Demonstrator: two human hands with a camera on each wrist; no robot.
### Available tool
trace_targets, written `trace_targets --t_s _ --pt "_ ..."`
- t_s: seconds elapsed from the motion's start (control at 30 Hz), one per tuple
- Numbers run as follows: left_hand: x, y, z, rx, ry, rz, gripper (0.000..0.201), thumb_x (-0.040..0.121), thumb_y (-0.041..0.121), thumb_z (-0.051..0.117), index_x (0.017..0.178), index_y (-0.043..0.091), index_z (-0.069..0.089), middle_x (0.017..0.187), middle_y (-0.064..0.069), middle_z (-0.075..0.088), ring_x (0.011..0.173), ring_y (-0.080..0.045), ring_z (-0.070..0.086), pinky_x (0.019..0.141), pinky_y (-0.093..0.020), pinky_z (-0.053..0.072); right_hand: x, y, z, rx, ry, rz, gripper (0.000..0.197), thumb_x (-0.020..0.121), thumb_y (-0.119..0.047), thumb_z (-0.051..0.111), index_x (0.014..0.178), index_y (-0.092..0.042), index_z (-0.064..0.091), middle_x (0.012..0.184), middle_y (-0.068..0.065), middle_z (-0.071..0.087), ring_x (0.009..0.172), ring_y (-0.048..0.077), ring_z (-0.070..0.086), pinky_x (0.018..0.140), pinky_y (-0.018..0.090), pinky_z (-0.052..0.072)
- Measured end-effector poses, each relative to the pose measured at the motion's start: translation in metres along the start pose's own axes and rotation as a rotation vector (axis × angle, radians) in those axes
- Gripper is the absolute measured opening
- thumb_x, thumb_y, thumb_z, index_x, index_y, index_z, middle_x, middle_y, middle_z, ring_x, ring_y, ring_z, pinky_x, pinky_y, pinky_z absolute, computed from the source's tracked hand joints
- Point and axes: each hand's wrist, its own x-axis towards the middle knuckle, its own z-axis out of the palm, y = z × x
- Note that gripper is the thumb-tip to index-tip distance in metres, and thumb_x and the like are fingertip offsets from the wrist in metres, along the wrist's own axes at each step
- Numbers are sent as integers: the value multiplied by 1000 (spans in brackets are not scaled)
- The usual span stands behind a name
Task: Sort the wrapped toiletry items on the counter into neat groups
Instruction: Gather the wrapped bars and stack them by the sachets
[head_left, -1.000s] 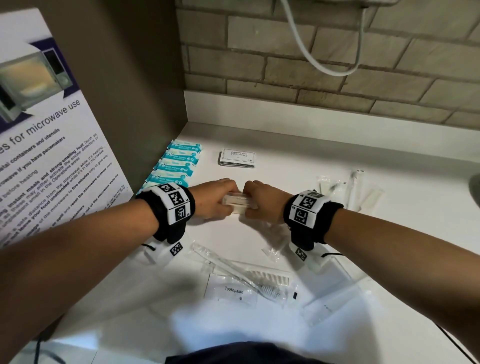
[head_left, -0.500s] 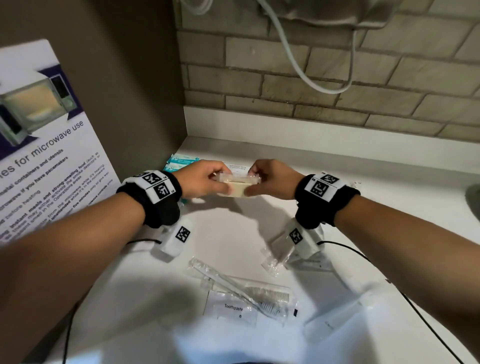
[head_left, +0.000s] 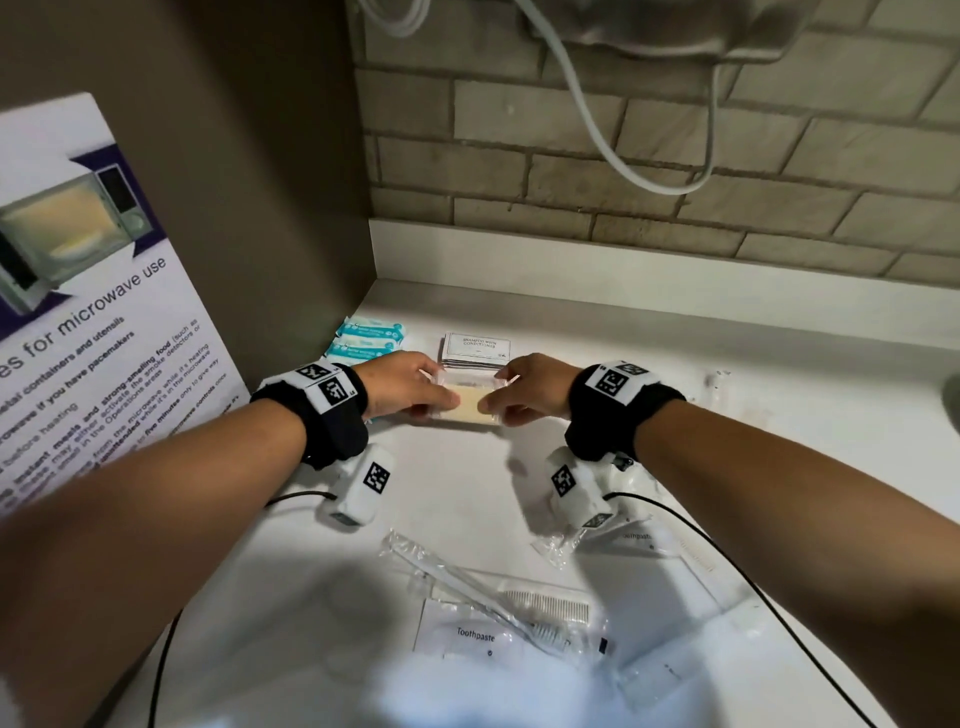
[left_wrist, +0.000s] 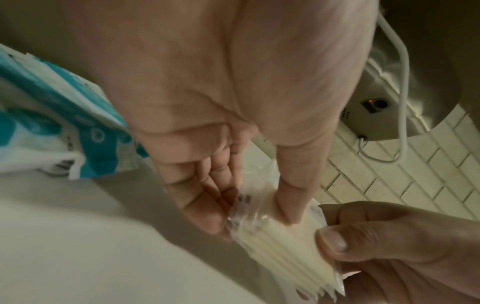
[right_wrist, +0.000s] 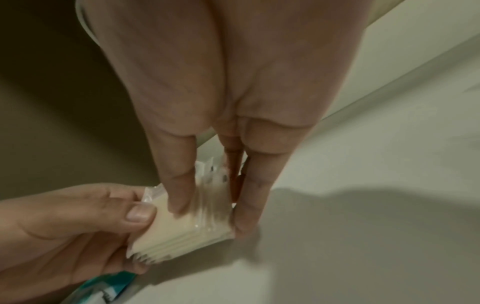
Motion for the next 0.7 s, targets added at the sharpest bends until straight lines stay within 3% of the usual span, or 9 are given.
trace_targets --t_s 0.07,0.2,0.3,0.37,0.43,0.53,0.63,0.7 --pt "3 -1 1 -20 17 -42 42 80 9 76 114 7 51 90 -16 63 64 -21 60 67 -29 57 4 -1 2 13 14 40 20 81 -13 76 79 -11 55 70 10 60 70 24 58 93 39 54" --pt "11 1 2 -9 79 -83 49 79 11 77 118 8 47 89 -17 64 66 -23 61 83 -41 56 11 -5 6 -39 42 63 23 82 -13 74 65 -7 59 64 10 61 60 21 59 80 31 55" --pt "15 4 2 86 92 -111 47 77 19 79 113 11 50 92 -19 70 74 -26 67 92 -44 55 16 -6 8 -29 43 103 21 82 -12 72 64 -4 65 68 11 66 71 24 66 90 32 56" --pt "17 8 3 154 82 -103 32 77 22 79 94 13 54 93 -21 73 74 -26 67 94 -44 54 17 -6 8 -26 49 118 21 82 -11 71 64 -3 67 68 11 67 74 25 66 93 35 56" --pt "19 11 4 197 83 -102 29 76 24 78 84 15 52 93 -22 74 72 -25 66 94 -43 54 17 -7 8 -20 53 127 22 84 -10 70 64 -1 67 67 11 67 71 24 66 93 36 56" --pt "24 13 4 246 71 -114 29 74 26 79 83 14 54 90 -21 75 74 -27 69 94 -43 54 17 -10 6 -42 59 138 19 83 -11 70 66 -2 67 68 10 69 70 22 67 92 35 56" --pt "28 15 3 295 84 -115 30 73 29 79 85 11 59 89 -19 75 88 -33 73 91 -44 56 17 -15 6 -59 64 152 19 82 -11 69 66 -2 68 75 13 70 75 24 68 93 37 56" --pt "28 19 2 322 89 -111 27 76 28 78 86 10 60 91 -18 75 90 -32 73 92 -42 56 17 -17 5 -71 78 161 19 82 -11 68 64 -3 67 71 11 68 71 23 66 93 37 55"
